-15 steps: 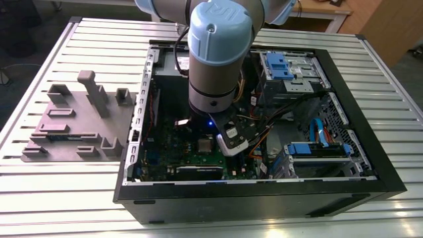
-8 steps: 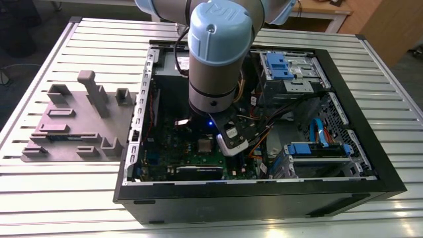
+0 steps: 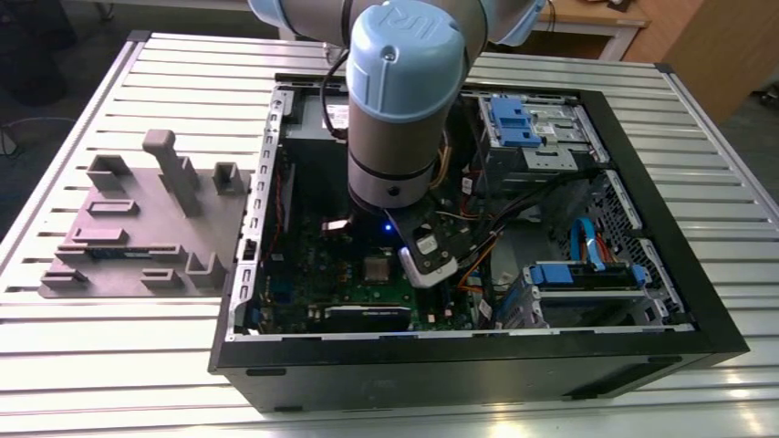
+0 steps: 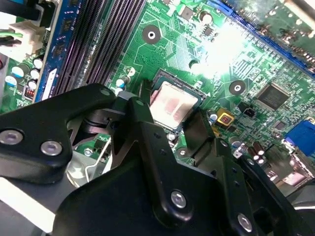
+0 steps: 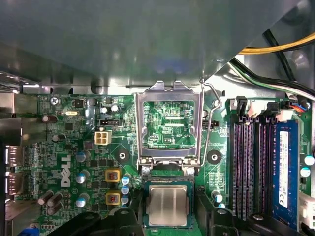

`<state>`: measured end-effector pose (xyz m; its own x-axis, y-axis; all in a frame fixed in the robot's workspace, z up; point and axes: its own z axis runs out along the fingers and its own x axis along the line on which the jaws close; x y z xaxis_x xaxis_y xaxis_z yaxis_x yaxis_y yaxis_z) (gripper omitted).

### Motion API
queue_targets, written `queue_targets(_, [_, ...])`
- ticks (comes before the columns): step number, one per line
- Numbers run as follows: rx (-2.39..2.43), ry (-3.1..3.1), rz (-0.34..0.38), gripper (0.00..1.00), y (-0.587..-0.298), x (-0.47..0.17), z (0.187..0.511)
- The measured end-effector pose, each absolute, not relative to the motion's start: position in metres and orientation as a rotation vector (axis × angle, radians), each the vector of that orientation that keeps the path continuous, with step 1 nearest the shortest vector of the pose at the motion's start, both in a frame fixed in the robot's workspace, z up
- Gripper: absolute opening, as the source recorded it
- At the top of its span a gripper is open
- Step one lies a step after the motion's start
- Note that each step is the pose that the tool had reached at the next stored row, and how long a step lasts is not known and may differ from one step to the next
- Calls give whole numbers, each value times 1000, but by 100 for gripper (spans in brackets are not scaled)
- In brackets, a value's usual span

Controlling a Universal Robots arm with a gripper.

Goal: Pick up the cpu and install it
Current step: 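Place the cpu into insertion slot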

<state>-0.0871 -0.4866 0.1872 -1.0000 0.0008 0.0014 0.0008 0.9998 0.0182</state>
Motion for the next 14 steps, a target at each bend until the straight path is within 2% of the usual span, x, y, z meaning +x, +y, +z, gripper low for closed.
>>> queue_targets(9, [-1, -3138, -28, 53, -487, -87, 210])
queue_targets(12, [-1, -3138, -28, 35, -487, -87, 211])
queue_targets(13, [-1, -3138, -28, 35, -487, -87, 211])
queue_targets(14, [-1, -3138, -28, 29, -487, -87, 211])
